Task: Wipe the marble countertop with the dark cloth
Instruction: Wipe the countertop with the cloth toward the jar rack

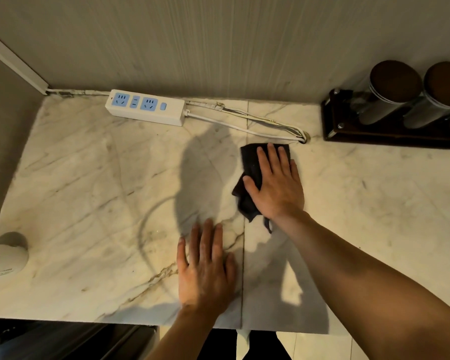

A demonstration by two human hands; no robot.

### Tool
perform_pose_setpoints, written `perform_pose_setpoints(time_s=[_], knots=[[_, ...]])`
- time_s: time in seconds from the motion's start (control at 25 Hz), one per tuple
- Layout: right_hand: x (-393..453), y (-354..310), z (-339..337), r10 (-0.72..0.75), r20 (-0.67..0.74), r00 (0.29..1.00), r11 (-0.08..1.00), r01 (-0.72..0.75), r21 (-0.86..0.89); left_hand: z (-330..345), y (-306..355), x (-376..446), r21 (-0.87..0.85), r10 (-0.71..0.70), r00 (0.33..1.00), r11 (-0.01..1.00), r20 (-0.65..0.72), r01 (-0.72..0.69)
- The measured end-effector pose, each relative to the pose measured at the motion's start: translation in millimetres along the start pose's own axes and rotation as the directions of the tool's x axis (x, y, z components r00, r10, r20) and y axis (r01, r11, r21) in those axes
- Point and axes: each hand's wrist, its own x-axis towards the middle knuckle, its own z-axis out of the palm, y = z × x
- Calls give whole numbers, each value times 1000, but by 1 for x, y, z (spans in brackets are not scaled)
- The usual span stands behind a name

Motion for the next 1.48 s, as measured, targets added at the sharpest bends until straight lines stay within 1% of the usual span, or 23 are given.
perform_pose_setpoints(time_s=[0.2, 0.36, 0.64, 0.84, 1.08, 1.24, 1.4, 1.48], knots=[[1, -4, 2, 153, -37, 988, 986, -150, 70, -1, 0, -1, -14, 1, 1000, 1000, -8, -1], [-8, -6, 4, 269, -46, 962, 959, -263, 106, 0, 0, 0, -4, -6, 1000, 1000, -2, 6], [-44, -7, 10, 412, -60, 909, 907, -402, 129, 1, 0, -1, 2, -6, 1000, 1000, -11, 6], [-86, -7, 17, 445, -99, 890, 892, -431, 136, 3, 0, -2, -4, -2, 1000, 1000, -11, 2], [-138, -9, 23, 470, -60, 880, 877, -459, 143, 2, 0, -4, 3, -1, 1000, 1000, -6, 1], [-170, -11, 27, 484, -72, 872, 869, -469, 158, 3, 0, -5, 11, 26, 999, 1000, -20, -26], [-194, -11, 30, 478, -105, 872, 872, -457, 176, 6, -1, -6, 28, 44, 998, 999, -34, -43], [-206, -7, 30, 440, -104, 892, 893, -424, 150, 7, -1, -6, 36, 44, 998, 998, -34, -43]])
